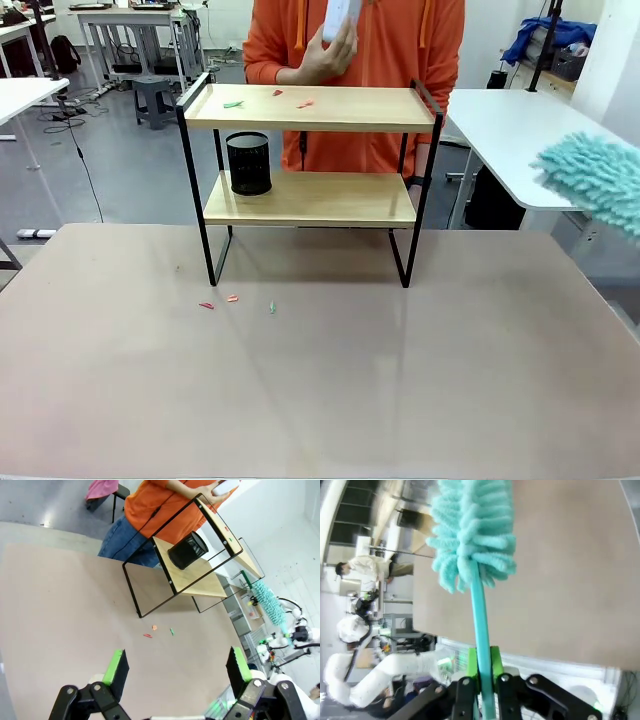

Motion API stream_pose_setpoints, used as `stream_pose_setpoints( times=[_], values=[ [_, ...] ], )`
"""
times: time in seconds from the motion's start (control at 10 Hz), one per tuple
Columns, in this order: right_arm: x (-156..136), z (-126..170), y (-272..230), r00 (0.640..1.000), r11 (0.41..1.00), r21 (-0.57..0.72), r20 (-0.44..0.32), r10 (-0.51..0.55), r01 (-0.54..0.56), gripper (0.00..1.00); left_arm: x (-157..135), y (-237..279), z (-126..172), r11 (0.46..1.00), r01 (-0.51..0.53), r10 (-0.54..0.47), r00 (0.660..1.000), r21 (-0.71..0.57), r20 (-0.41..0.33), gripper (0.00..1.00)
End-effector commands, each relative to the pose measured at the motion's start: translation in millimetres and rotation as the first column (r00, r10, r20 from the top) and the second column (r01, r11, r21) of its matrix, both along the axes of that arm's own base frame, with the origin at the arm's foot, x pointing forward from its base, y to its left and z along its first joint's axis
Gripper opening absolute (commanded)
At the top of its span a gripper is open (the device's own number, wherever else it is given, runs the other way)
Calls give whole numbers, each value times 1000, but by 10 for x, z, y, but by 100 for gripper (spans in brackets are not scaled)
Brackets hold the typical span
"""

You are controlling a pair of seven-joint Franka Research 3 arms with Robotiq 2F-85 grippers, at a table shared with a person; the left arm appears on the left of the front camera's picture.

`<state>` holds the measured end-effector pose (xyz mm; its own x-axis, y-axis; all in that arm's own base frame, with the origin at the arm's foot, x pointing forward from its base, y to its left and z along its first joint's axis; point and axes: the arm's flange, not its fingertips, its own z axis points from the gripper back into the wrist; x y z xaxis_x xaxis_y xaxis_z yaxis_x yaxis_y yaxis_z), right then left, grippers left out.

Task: Clean the shelf.
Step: Clean the remaining tier of the Shelf with the Duster once objects are removed.

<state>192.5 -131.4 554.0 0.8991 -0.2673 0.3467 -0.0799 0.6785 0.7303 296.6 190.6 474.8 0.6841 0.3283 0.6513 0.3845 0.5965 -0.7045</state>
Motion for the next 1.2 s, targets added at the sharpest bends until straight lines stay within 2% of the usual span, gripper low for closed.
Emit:
stream_pose_setpoints(
  times=[0.0,0.2,0.3,0.4,0.5,0.6,0.7,0.8,0.9,1.1],
  values=[
    [387,778,719,977,995,-96,212,30,-10,13,11,-11,-3,1000,2,-2,1000,-4,31,100],
    [584,993,1488,949,978,-202,295,113,-54,13,11,-11,-3,1000,2,-2,1000,-4,31,100],
    [595,963,1909,933,958,-265,307,188,-106,13,11,-11,-3,1000,2,-2,1000,-4,31,100],
    [558,871,2152,918,929,-309,268,293,-206,13,11,-11,-3,1000,2,-2,1000,-4,31,100],
    [484,778,2131,907,908,-321,233,351,-269,13,11,-11,-3,1000,2,-2,1000,-4,31,100],
    [452,1049,2145,922,942,-290,293,253,-167,13,11,-11,-3,1000,2,-2,1000,-4,31,100],
    [452,1049,2145,922,942,-290,293,253,-167,13,11,-11,-3,1000,2,-2,1000,-4,31,100],
    [466,857,2354,910,915,-325,255,328,-239,13,11,-11,-3,1000,2,-2,1000,-4,31,100],
    [229,744,2129,951,935,-316,203,232,-161,13,11,-11,-3,1000,2,-2,1000,-4,31,100],
    [308,785,2240,955,911,-375,160,248,-174,13,11,-11,-3,1000,2,-2,1000,-4,31,100]
  ],
)
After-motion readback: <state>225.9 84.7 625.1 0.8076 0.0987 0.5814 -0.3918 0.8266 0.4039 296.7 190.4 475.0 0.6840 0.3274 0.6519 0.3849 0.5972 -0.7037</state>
